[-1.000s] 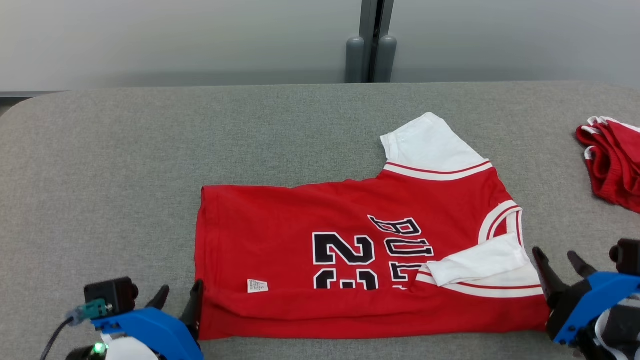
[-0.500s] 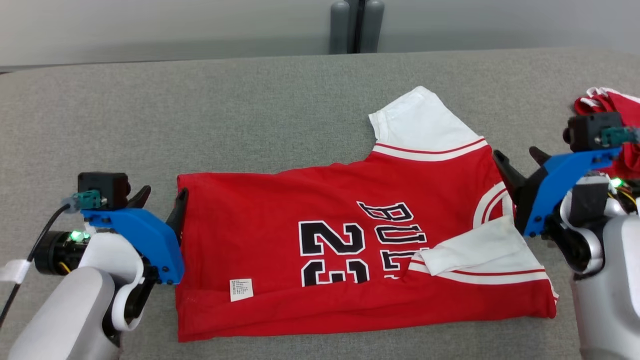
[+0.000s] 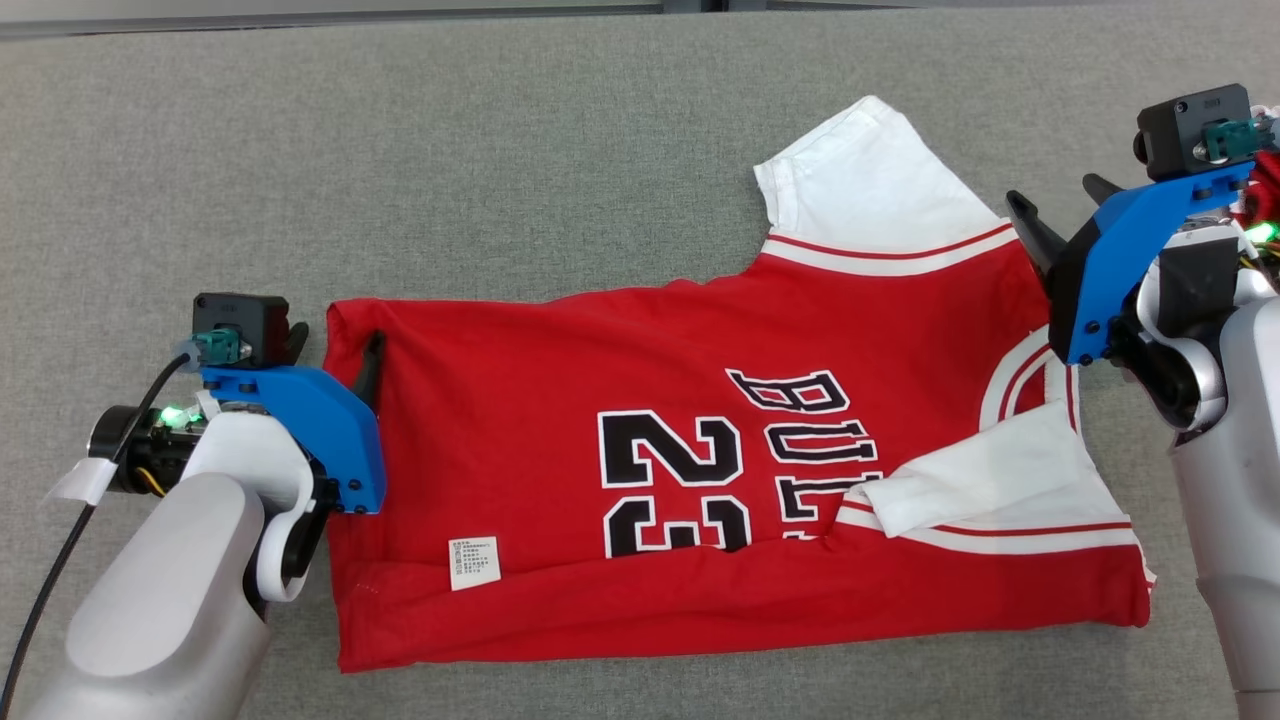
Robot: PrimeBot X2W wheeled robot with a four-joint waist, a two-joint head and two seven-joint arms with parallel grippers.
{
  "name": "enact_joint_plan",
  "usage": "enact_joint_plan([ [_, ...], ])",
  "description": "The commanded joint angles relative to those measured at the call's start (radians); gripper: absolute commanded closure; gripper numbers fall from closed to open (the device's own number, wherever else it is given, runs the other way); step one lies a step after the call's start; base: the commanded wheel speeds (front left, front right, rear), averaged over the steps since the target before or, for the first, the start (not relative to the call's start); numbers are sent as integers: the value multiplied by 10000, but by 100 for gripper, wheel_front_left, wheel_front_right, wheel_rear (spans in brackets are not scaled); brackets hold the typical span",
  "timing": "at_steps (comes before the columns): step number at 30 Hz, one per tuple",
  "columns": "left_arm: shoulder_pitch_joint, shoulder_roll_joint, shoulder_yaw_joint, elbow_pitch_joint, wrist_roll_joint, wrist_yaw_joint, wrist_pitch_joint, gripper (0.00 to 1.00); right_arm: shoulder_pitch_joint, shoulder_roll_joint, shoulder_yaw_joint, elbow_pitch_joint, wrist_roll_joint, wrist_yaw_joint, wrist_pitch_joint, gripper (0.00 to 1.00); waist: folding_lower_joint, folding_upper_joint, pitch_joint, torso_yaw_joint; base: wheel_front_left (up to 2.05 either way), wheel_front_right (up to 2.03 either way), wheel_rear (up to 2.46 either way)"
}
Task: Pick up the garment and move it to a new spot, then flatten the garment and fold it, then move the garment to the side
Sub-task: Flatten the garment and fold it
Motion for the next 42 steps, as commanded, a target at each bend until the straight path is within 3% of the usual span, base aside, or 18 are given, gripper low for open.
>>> enact_joint_plan([
  [1, -301, -64, -40, 180, 60, 41, -119, 0, -253, -83, 47, 135, 41, 2, -116, 0, -1, -2, 99, 56, 0, 0, 0],
  [11, -915, -479, -163, 998, -133, -287, -58, 0, -670, -206, 67, 562, 159, 2, -201, 0, -1, -2, 407, 138, 0, 0, 0],
  [12, -942, -503, -191, 1076, -141, -271, 29, 13, -700, -210, 79, 589, 157, 2, -205, 0, -1, -2, 429, 141, 0, 0, 0],
  [13, -951, -518, -209, 1131, -139, -264, 52, 62, -740, -224, 89, 610, 164, 2, -202, 0, -1, -2, 457, 151, 0, 0, 0],
  [14, -947, -511, -252, 1186, -119, -256, 108, 100, -781, -241, 106, 635, 174, 2, -180, 0, -1, -2, 482, 164, 0, 0, 0],
  [25, -863, -675, -228, 533, -109, -227, -561, 100, -1976, -412, 172, 1289, -222, 2, 782, 0, -1, -2, 999, 712, 0, 0, 0],
  [29, -1063, -855, -367, 208, -60, -275, -726, 100, -2503, -696, 357, 1703, -605, 2, 681, 0, -1, -2, 1359, 1167, 0, 0, 0],
  [42, -1274, -1165, -618, -57, 55, -385, -1138, 100, -3426, -554, -11, 3116, -571, 2, 282, 0, -1, -2, 1969, 1952, 0, 0, 0],
])
